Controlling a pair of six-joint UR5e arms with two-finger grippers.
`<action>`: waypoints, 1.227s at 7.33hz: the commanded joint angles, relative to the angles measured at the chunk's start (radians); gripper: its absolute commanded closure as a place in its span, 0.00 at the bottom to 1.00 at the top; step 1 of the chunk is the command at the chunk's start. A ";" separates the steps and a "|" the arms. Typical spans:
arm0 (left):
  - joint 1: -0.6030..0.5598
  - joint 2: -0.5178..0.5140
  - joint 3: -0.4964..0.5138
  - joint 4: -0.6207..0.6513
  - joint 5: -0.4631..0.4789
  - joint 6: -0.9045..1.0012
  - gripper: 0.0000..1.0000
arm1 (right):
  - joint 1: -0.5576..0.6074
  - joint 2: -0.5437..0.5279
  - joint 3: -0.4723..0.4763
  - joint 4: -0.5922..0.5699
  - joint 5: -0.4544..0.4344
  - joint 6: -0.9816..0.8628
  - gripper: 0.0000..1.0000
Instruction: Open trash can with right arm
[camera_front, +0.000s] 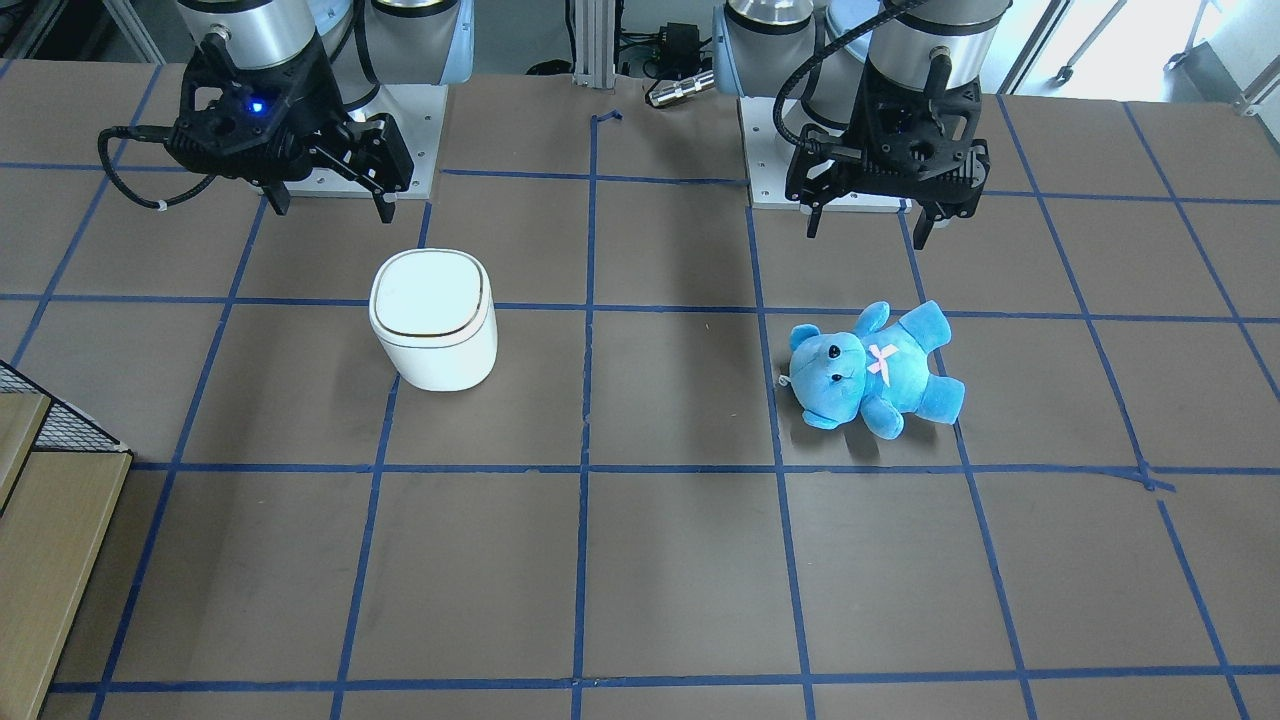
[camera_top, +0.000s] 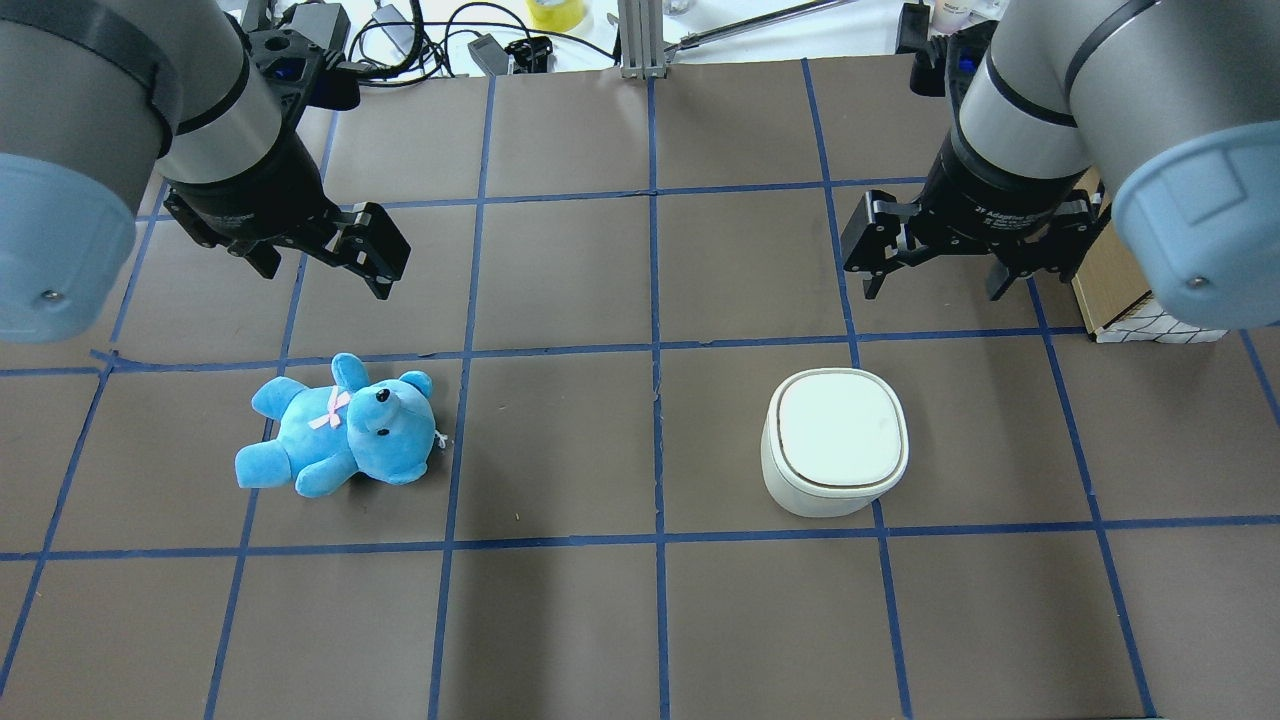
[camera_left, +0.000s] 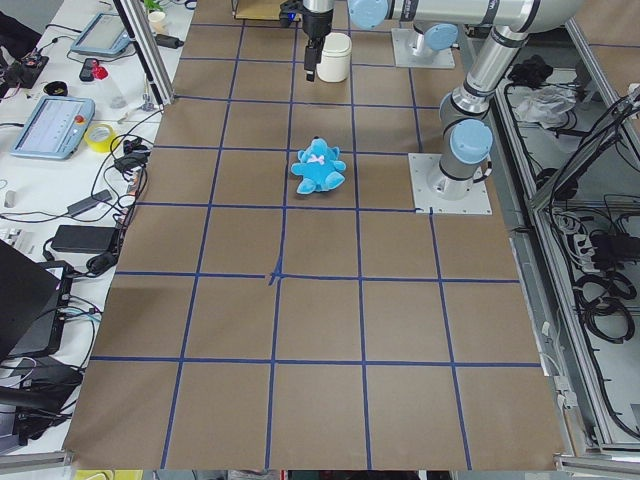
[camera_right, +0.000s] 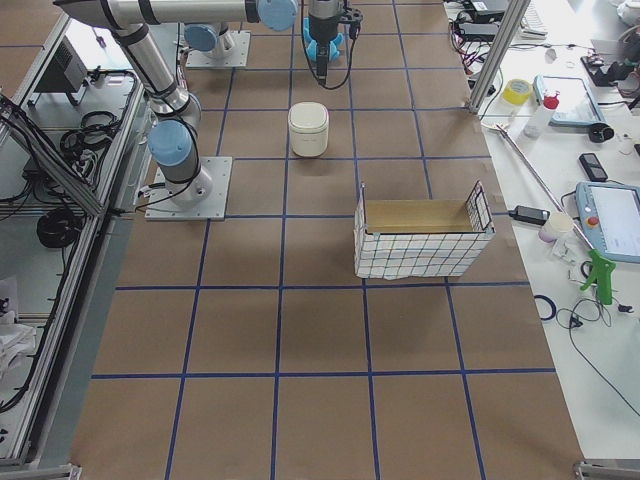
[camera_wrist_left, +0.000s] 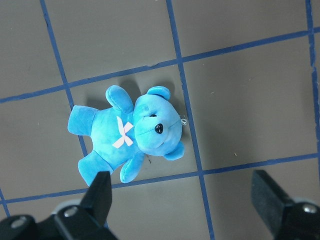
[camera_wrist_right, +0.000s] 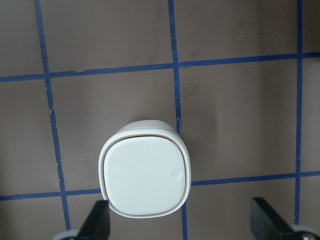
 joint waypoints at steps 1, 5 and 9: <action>0.000 0.000 0.000 0.000 0.000 0.000 0.00 | -0.002 0.000 0.000 -0.003 0.000 0.000 0.01; 0.000 0.000 0.000 0.000 0.002 0.000 0.00 | 0.000 0.000 0.006 0.004 0.000 -0.001 0.44; 0.000 0.000 0.000 0.000 0.000 0.000 0.00 | 0.006 0.018 0.089 -0.002 0.014 0.002 1.00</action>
